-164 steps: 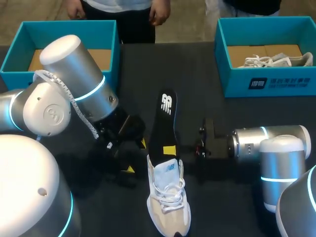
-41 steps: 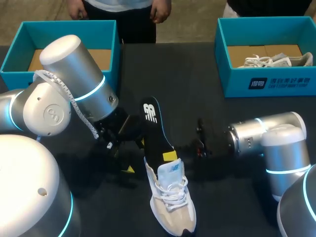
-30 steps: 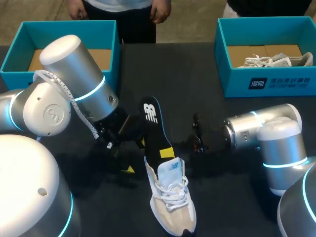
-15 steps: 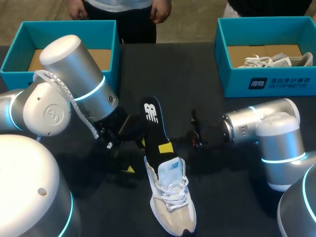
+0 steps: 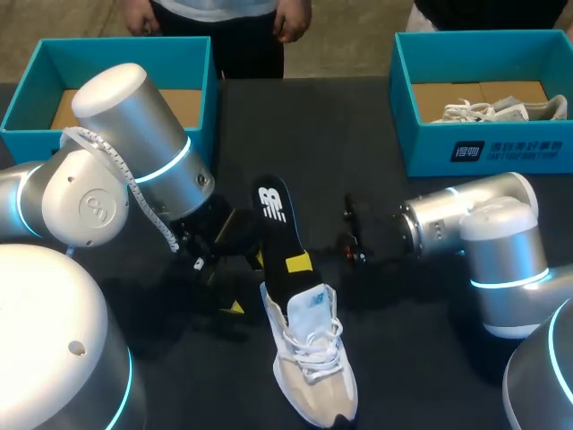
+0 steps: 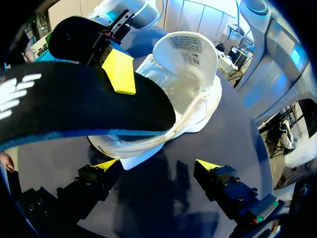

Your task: Take the shoe out of the shoebox, open the shoe tongue, remove and reinsert the insole, then place the shoe into the shoebox

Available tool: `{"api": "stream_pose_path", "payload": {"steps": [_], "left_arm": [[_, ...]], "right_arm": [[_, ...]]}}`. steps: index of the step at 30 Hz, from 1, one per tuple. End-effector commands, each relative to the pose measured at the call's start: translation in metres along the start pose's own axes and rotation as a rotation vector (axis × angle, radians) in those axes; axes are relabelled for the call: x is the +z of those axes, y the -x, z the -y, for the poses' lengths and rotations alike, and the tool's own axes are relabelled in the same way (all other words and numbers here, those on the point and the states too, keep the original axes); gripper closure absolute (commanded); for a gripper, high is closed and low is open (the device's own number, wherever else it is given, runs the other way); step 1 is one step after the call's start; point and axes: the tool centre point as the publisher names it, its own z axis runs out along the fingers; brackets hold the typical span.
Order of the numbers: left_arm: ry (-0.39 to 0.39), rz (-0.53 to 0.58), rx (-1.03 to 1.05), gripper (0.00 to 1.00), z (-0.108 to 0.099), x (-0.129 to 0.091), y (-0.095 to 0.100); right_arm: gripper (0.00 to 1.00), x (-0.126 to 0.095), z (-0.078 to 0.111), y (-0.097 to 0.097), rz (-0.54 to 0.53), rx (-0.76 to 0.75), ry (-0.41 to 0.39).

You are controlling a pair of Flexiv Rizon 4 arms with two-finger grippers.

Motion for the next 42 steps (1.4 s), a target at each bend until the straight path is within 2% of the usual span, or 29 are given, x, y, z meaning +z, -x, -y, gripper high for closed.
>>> {"api": "stream_pose_path", "payload": {"steps": [1,24,36,42], "left_arm": [[0.004,0.003,-0.001,0.0,0.001,0.0,-0.001],[0.004,0.003,-0.001,0.0,0.001,0.0,-0.001],[0.004,0.003,-0.001,0.0,0.001,0.0,-0.001],[0.004,0.003,-0.001,0.0,0.001,0.0,-0.001]], "right_arm": [[1.0,0.0,0.005,0.002,0.002,0.016,0.0],[1.0,0.001,0.038,-0.001,0.003,0.101,0.017],[1.0,0.002,0.046,-0.006,0.011,0.113,-0.011],[1.0,0.003,0.044,-0.008,0.004,0.104,-0.007]]}}
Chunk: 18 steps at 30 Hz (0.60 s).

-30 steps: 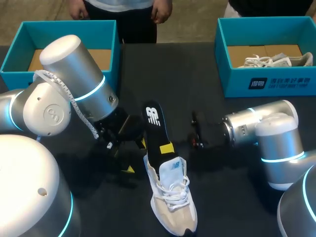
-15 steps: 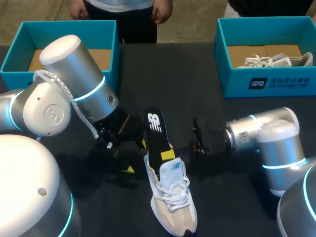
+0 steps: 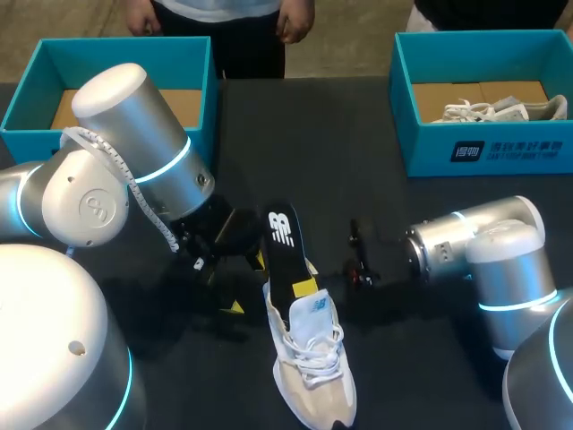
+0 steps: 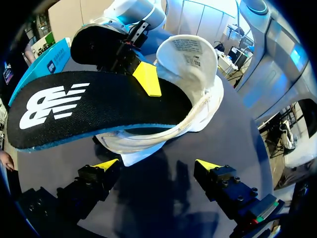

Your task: Take the shoe out of the shoebox, open the shoe tongue, remove and reinsert the insole, then place the shoe into the shoebox

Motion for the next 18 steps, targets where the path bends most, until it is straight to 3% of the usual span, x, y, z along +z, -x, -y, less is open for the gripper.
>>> {"api": "stream_pose_path", "payload": {"steps": [1,3,9,18], "left_arm": [[0.004,0.003,-0.001,0.0,0.001,0.0,-0.001],[0.004,0.003,-0.001,0.0,0.001,0.0,-0.001],[0.004,0.003,-0.001,0.0,0.001,0.0,-0.001],[0.004,0.003,-0.001,0.0,0.001,0.0,-0.001]], "right_arm": [[0.94,0.003,0.002,-0.002,0.0,-0.01,0.004],[0.83,0.003,0.0,-0.002,-0.001,-0.016,0.002],[0.69,0.004,-0.006,-0.003,-0.001,-0.032,0.005],[0.71,0.005,-0.014,-0.008,-0.004,-0.063,-0.003]]}}
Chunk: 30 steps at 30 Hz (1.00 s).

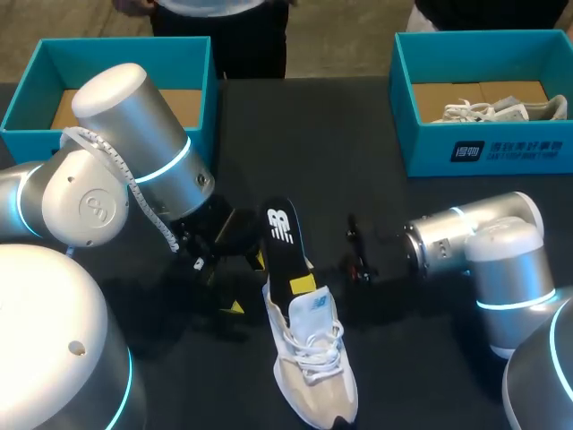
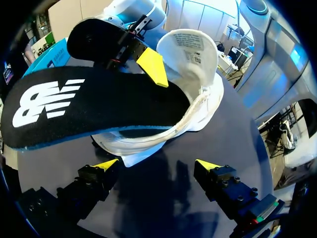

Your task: Take the shoe out of the shoebox, open the shoe tongue, remove and reinsert the insole, then place the shoe into the shoebox

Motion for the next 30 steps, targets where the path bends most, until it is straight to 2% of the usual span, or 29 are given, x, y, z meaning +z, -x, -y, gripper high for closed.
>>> {"api": "stream_pose_path", "payload": {"steps": [1,15,20,23,24,30], "left_arm": [[0.004,0.003,-0.001,0.0,0.001,0.0,-0.001],[0.004,0.003,-0.001,0.0,0.001,0.0,-0.001],[0.004,0.003,-0.001,0.0,0.001,0.0,-0.001],[0.004,0.003,-0.001,0.0,0.001,0.0,-0.001],[0.004,0.003,-0.001,0.0,0.001,0.0,-0.001],[0.004,0.003,-0.001,0.0,0.001,0.0,-0.001]], "right_arm": [[0.73,0.002,-0.003,-0.001,0.001,-0.003,-0.012],[0.73,0.003,-0.018,-0.006,-0.014,-0.039,-0.044],[0.79,0.002,-0.022,-0.004,-0.015,-0.041,-0.042],[0.89,0.001,-0.023,-0.003,-0.016,-0.042,-0.04],[1.0,0.001,-0.024,-0.003,-0.016,-0.042,-0.04],[1.0,0.002,-0.021,0.0,-0.018,-0.031,-0.037]]}}
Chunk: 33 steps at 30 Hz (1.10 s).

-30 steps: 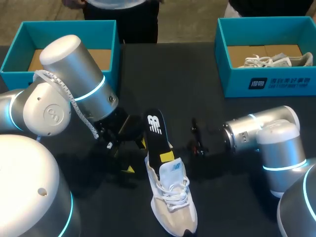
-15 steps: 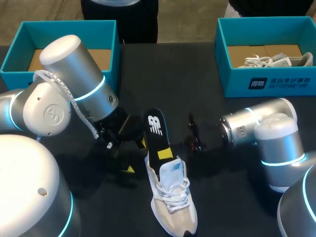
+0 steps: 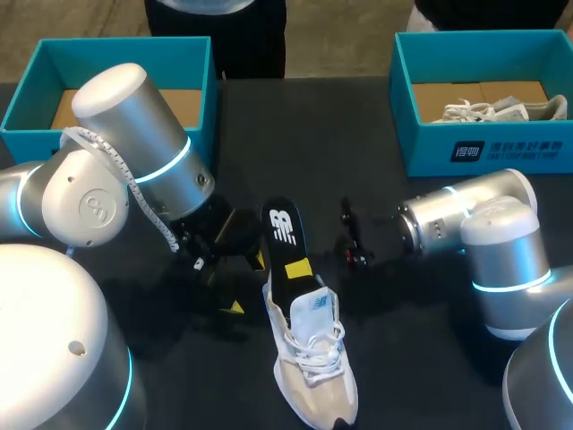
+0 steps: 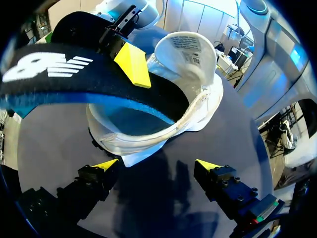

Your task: Take the shoe out of the shoebox, open the shoe tongue, remove and reinsert the insole, then place the shoe into the shoebox

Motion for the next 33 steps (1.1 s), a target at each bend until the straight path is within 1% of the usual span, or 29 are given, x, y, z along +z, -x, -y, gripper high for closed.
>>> {"api": "stream_pose_path", "payload": {"steps": [1,3,9,15,20,24,25,27,28,29,33], "left_arm": [[0.004,0.003,-0.001,0.0,0.001,0.0,-0.001],[0.004,0.003,-0.001,0.0,0.001,0.0,-0.001],[0.004,0.003,-0.001,0.0,0.001,0.0,-0.001],[0.004,0.003,-0.001,0.0,0.001,0.0,-0.001],[0.004,0.003,-0.001,0.0,0.001,0.0,-0.001],[0.004,0.003,-0.001,0.0,0.001,0.0,-0.001],[0.004,0.003,-0.001,0.0,0.001,0.0,-0.001],[0.004,0.003,-0.001,0.0,0.001,0.0,-0.001],[0.004,0.003,-0.001,0.0,0.001,0.0,-0.001],[0.004,0.003,-0.001,0.0,0.001,0.0,-0.001],[0.004,0.003,-0.001,0.0,0.001,0.0,-0.001]], "right_arm": [[1.0,0.003,0.003,0.002,-0.002,0.013,-0.004],[1.0,0.004,0.005,0.002,-0.002,0.017,-0.004],[1.0,0.004,0.022,0.003,-0.004,0.041,0.008],[1.0,0.007,0.036,-0.001,0.002,0.058,0.015],[1.0,0.009,0.044,-0.002,0.009,0.072,0.015],[1.0,0.008,0.044,-0.003,0.013,0.072,0.027],[0.93,0.008,0.043,-0.004,0.014,0.069,0.029],[0.64,0.008,0.04,-0.005,0.017,0.063,0.03],[0.55,0.008,0.038,-0.006,0.02,0.061,0.031],[0.51,0.008,0.036,-0.006,0.021,0.056,0.029],[0.55,0.009,0.029,-0.008,0.028,0.043,0.021]]}}
